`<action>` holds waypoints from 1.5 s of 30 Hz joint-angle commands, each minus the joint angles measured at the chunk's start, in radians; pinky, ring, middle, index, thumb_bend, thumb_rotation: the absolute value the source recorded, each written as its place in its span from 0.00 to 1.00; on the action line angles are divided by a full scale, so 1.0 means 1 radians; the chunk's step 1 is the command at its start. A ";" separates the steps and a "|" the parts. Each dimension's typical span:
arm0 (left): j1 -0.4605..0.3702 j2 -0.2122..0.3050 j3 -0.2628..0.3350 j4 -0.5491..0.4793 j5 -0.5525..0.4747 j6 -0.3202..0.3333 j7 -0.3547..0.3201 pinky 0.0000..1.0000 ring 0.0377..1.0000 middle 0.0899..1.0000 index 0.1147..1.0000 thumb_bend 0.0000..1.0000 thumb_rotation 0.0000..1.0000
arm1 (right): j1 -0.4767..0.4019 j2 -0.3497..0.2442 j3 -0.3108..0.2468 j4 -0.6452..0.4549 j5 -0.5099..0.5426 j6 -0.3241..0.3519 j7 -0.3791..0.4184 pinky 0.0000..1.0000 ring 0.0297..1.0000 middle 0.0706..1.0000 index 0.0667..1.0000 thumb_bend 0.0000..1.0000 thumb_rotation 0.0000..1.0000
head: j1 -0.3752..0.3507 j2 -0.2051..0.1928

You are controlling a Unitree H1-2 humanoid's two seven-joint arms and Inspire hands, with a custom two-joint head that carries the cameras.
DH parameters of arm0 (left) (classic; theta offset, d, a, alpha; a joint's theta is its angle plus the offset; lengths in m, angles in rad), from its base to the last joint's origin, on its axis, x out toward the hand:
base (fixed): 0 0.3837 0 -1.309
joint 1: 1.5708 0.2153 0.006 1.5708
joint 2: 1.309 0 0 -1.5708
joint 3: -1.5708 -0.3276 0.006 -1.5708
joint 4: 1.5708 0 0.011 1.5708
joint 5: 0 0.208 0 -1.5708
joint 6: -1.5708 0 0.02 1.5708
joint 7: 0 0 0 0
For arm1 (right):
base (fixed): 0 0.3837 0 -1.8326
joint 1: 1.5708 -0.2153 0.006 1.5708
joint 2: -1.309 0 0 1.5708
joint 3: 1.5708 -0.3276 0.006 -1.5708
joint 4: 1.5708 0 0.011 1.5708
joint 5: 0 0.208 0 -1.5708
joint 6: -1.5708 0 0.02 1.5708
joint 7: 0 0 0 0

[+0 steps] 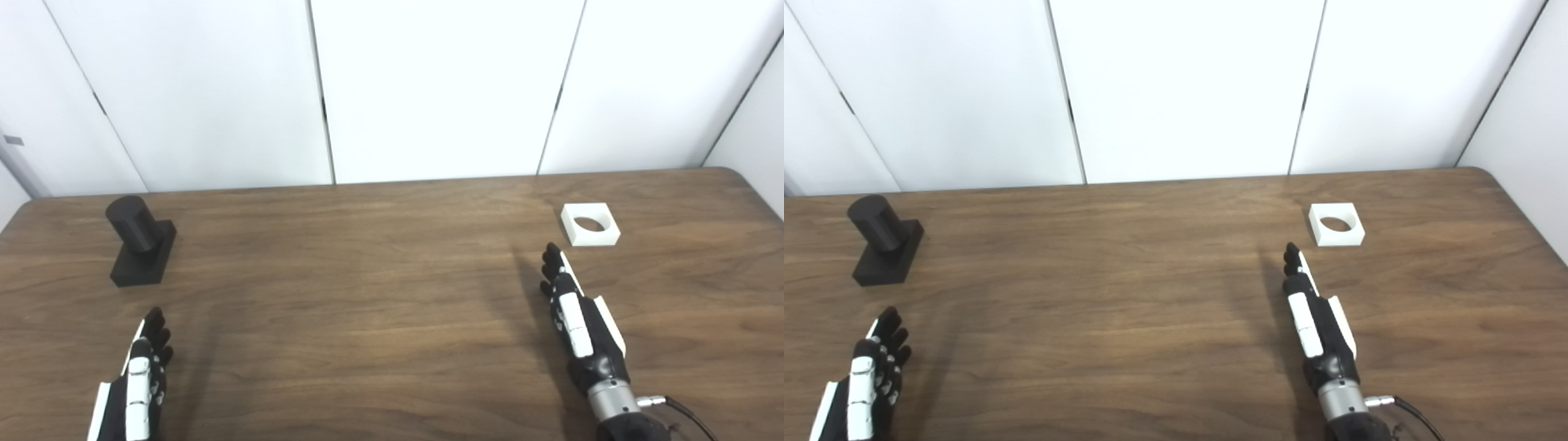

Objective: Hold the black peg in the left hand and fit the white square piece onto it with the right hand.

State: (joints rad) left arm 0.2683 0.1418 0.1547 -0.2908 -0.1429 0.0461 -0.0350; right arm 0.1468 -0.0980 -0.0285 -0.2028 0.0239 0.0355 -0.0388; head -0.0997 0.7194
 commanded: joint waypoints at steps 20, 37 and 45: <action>-0.007 -0.014 -0.011 -0.035 0.023 -0.028 0.021 1.00 1.00 1.00 0.96 0.58 1.00 | 0.043 0.008 -0.013 -0.017 0.017 -0.031 0.017 1.00 1.00 1.00 1.00 0.59 1.00 | 0.057 -0.006; 0.012 -0.049 -0.103 0.013 0.126 -0.052 0.047 1.00 1.00 1.00 0.99 0.70 0.99 | 0.036 -0.051 -0.080 0.077 0.074 -0.123 0.097 1.00 1.00 1.00 1.00 0.58 1.00 | 0.375 -0.142; 0.012 -0.061 -0.133 0.046 0.158 -0.102 0.075 0.97 1.00 1.00 0.99 0.57 1.00 | 0.041 -0.060 -0.076 0.052 0.070 -0.119 0.110 1.00 1.00 1.00 1.00 0.60 1.00 | 0.419 -0.196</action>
State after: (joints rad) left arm 0.2755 0.1224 0.0395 -0.2477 0.0044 -0.0396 0.0417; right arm 0.1650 -0.1598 -0.1056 -0.1481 0.0927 -0.0516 0.0674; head 0.3191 0.5308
